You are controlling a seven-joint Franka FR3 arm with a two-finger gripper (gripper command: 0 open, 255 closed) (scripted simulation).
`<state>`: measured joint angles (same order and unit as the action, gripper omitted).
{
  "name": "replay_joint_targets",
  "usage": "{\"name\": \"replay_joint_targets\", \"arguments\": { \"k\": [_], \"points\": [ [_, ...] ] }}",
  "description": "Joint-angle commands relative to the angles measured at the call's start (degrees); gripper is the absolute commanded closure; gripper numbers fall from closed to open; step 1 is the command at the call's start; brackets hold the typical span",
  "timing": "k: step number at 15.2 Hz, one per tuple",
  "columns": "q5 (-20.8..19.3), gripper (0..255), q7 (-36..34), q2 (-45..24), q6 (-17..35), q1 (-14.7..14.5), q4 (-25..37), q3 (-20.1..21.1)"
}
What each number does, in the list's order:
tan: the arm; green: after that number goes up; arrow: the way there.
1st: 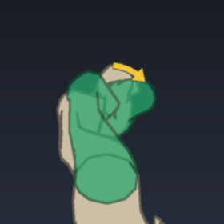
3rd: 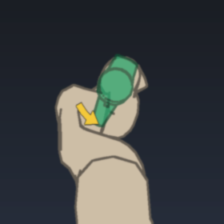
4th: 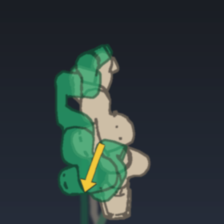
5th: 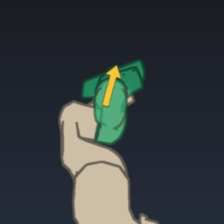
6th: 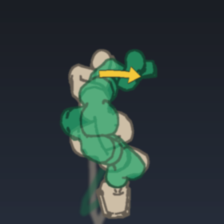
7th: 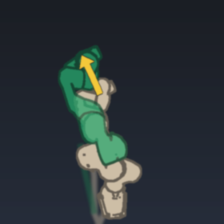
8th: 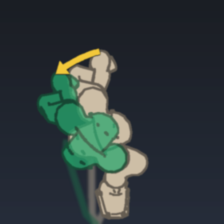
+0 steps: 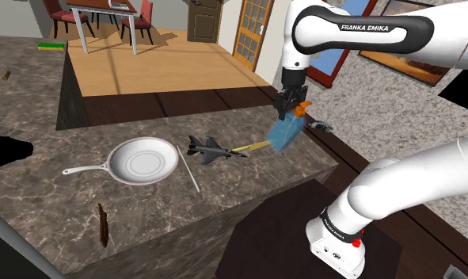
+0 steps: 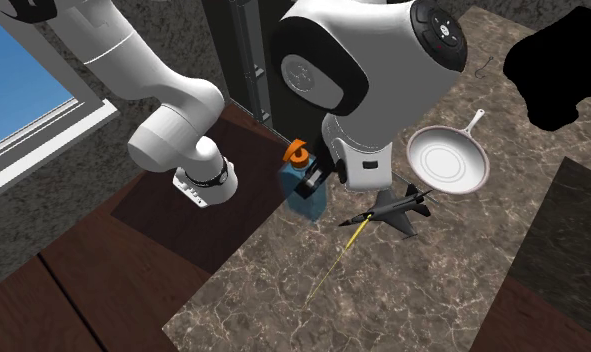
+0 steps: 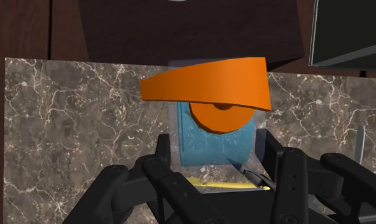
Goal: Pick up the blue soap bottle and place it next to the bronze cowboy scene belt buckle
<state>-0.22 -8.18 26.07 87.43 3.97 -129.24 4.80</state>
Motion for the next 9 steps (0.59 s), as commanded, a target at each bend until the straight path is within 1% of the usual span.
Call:
{"name": "replay_joint_targets", "arguments": {
  "k": [1, 9],
  "points": [
    [0.09, 255, -0.10, 0.32, -1.75, -0.06, 1.41, 0.08],
    [-0.03, 255, 0.06, -0.15, -7.84, 0.02, 7.99, -0.01]
  ]
}}
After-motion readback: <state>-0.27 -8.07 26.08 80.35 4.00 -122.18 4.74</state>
